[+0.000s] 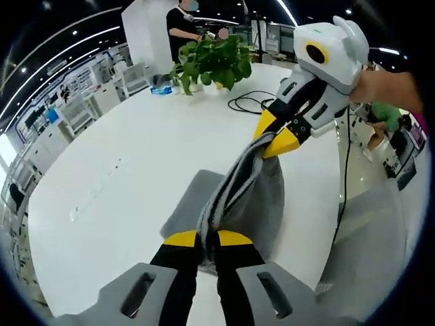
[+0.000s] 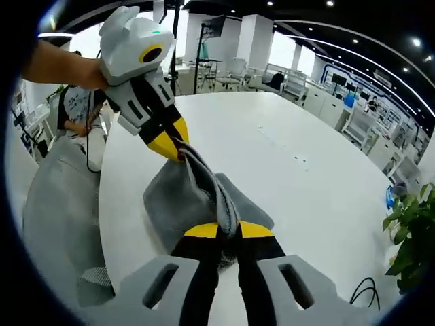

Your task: Fold the towel on the table until its edges align and the towel forms a compact rectangular stack.

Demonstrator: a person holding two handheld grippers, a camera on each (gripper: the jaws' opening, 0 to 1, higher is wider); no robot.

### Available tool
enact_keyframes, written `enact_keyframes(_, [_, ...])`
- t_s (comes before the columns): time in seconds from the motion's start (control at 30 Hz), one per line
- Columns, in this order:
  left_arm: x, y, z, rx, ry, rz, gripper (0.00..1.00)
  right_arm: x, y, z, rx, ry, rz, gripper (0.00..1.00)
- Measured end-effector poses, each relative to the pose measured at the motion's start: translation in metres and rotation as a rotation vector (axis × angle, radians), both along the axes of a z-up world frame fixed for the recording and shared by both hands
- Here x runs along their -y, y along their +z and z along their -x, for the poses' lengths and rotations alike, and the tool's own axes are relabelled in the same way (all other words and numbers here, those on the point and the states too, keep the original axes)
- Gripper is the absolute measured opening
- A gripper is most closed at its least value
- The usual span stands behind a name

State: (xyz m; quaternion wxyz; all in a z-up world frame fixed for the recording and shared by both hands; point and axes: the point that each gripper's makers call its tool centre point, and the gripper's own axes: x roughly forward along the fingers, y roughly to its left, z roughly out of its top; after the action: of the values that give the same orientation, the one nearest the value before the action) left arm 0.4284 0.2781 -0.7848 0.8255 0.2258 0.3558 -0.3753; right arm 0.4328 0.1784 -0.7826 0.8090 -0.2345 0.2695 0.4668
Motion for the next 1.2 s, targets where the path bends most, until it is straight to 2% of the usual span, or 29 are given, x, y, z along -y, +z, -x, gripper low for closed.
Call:
enact_keyframes(0.33, [-0.003, -0.028, -0.019, -0.034, 0.039, 0.000, 0.09, -0.003, -0.024, -0.021, 0.006, 0.015, 0.029, 0.08])
enact_keyframes(0.6, [-0.010, -0.052, -0.030, -0.081, 0.064, -0.010, 0.09, -0.010, -0.053, -0.041, -0.035, 0.018, 0.057, 0.08])
enact_keyframes(0.8, [-0.014, -0.074, -0.039, -0.114, 0.070, -0.025, 0.10, -0.011, -0.076, -0.050, -0.064, 0.017, 0.107, 0.09])
enact_keyframes(1.03, [-0.017, -0.087, -0.049, -0.135, 0.090, -0.035, 0.10, -0.008, -0.088, -0.059, -0.088, -0.010, 0.104, 0.12])
enact_keyframes(1.2, [-0.017, -0.094, -0.056, -0.098, 0.089, -0.050, 0.10, -0.004, -0.092, -0.063, -0.107, -0.055, 0.069, 0.14])
